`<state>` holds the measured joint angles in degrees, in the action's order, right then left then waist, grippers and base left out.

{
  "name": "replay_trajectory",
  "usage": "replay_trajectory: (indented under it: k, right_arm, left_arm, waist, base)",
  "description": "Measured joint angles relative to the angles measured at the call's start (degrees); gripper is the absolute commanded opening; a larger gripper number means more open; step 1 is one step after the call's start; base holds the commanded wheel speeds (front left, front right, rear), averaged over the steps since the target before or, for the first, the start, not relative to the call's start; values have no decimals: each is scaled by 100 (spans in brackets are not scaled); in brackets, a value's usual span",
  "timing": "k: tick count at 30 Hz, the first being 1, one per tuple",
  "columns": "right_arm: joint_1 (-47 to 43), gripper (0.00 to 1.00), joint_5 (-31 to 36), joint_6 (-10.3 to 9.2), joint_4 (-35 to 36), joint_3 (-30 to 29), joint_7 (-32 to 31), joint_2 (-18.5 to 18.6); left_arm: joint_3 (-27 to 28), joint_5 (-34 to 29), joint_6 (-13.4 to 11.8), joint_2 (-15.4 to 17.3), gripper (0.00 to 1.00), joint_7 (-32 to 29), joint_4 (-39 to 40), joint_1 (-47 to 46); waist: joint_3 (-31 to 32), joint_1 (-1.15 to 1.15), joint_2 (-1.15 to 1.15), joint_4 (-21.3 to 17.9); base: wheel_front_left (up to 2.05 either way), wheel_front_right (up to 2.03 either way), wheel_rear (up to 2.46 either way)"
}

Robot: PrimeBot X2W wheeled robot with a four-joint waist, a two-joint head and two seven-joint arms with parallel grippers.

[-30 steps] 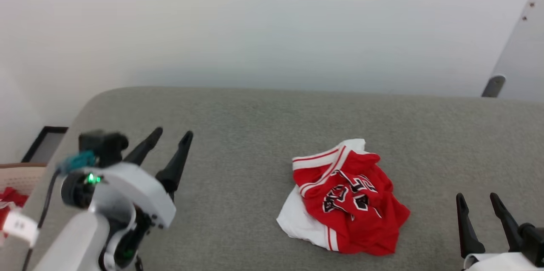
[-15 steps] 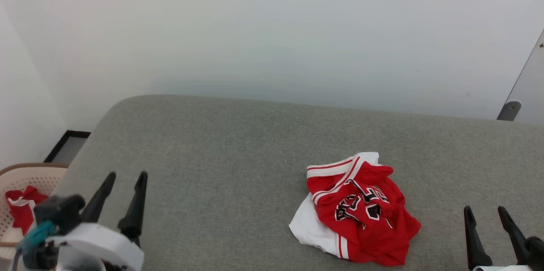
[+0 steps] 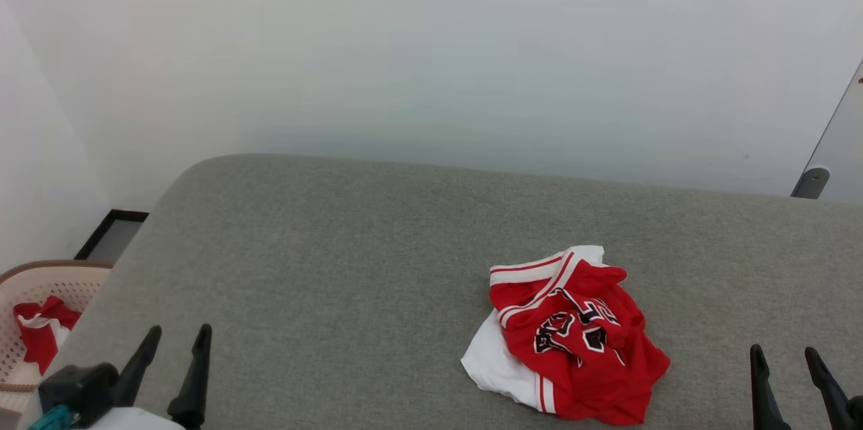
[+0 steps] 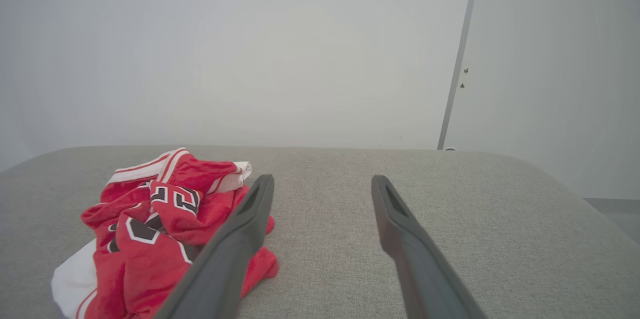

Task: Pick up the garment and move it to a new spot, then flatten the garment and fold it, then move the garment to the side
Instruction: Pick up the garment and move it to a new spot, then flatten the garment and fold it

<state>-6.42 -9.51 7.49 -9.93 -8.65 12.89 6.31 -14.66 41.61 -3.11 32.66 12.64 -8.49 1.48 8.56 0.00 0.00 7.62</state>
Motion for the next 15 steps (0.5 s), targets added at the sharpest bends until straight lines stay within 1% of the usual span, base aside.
replay_trajectory:
  k: [5,15]
  right_arm:
    - [-7,100,1,0,-9,-14,23,-26]
    - [-7,100,11,0,-23,-10,32,-47]
  left_arm:
    - [5,4,-92,-5,100,8,-16,120]
    - [-53,4,-93,-1,100,-19,-52,126]
  waist:
    - [4,0,0,13]
    - [-13,0,0,2]
  base:
    - [0,0,0]
    - [0,0,0]
